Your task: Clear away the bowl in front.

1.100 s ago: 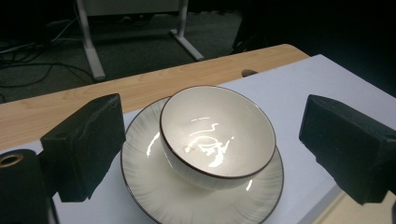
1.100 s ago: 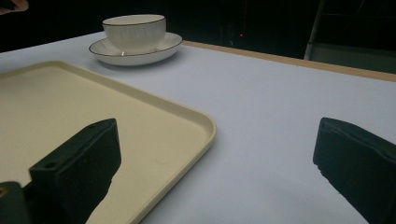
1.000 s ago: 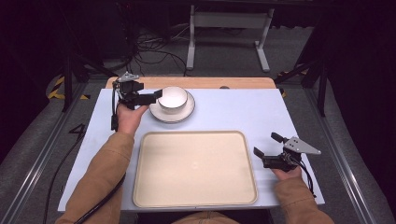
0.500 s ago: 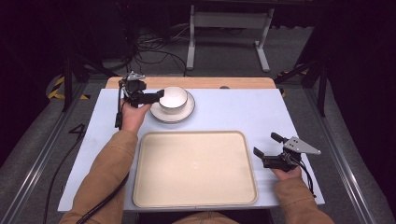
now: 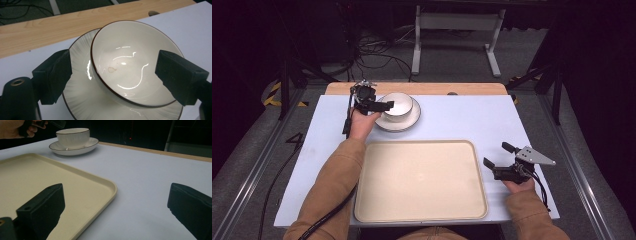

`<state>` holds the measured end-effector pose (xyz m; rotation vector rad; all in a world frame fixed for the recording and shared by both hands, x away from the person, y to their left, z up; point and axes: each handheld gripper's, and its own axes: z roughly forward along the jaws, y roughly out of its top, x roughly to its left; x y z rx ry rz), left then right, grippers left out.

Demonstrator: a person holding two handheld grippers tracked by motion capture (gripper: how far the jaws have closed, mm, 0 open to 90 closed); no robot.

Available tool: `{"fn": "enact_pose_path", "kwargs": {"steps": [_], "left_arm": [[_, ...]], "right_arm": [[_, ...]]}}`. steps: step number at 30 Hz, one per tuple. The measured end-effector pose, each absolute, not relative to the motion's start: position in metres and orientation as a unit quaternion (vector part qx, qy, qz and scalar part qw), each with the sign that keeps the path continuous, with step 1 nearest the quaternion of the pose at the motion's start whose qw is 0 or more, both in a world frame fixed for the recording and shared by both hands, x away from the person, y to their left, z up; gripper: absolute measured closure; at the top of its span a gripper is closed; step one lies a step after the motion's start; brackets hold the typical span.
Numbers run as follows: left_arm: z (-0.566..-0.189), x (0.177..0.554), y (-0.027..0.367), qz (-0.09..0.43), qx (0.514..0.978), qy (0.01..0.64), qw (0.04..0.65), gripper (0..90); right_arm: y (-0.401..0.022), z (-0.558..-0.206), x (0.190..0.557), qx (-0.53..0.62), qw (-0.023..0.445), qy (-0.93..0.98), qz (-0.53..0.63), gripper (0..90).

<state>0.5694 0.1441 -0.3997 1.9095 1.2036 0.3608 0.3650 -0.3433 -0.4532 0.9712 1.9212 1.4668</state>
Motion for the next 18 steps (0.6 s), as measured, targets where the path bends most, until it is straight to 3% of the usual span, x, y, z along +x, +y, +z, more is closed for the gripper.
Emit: {"fn": "enact_pose_path", "kwargs": {"steps": [18], "left_arm": [[-0.413, 0.582, 0.131, 0.126, 0.760, 0.523, 0.364, 26.7]], "right_arm": [[-0.343, -0.453, 0.365, 0.359, 0.265, 0.713, 0.540, 2.4]]}}
